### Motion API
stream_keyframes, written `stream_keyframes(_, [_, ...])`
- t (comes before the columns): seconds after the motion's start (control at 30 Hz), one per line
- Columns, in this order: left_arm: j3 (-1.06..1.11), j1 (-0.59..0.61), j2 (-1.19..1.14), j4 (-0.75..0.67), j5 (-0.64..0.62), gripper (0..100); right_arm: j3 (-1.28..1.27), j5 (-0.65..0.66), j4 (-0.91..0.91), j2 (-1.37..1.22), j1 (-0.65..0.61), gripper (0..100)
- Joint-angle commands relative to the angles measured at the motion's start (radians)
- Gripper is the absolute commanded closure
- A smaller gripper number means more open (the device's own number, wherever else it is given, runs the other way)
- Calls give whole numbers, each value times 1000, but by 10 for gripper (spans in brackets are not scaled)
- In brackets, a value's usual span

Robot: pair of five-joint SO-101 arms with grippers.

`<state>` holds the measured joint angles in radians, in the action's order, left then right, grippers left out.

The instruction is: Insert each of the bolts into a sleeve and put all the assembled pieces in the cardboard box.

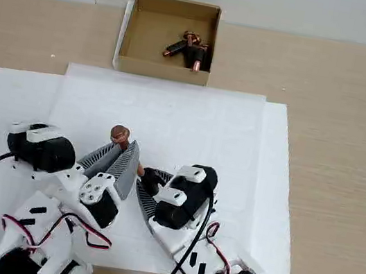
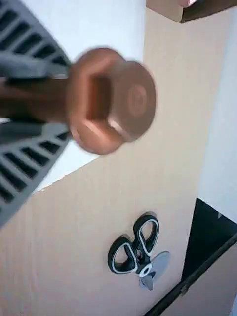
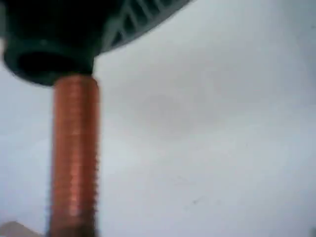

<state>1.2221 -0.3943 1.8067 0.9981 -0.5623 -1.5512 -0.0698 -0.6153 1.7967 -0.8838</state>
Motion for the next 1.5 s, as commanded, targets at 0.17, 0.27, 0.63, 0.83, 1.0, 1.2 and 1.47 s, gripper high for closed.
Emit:
stream_keyframes(0.17, [2,-60,2,-17,-31,993,75,-3,8,15,-42,995])
stream_keyframes(0.27, [2,-64,2,-18,-43,993,72,-3,8,15,-42,995])
stream_keyframes(0.63, [-4,-77,3,86,-5,993,78,-2,8,15,-38,995])
stream_keyframes(0.83, [-5,-163,3,123,31,993,80,-2,12,15,-38,995])
stream_keyframes(1.0, [-4,-170,2,169,78,993,121,0,13,12,-38,995])
stream_keyframes(1.2, [-4,-170,2,203,101,993,132,25,7,12,-38,995])
stream_keyframes(1.47, [18,-170,2,209,192,993,123,29,8,13,-38,995])
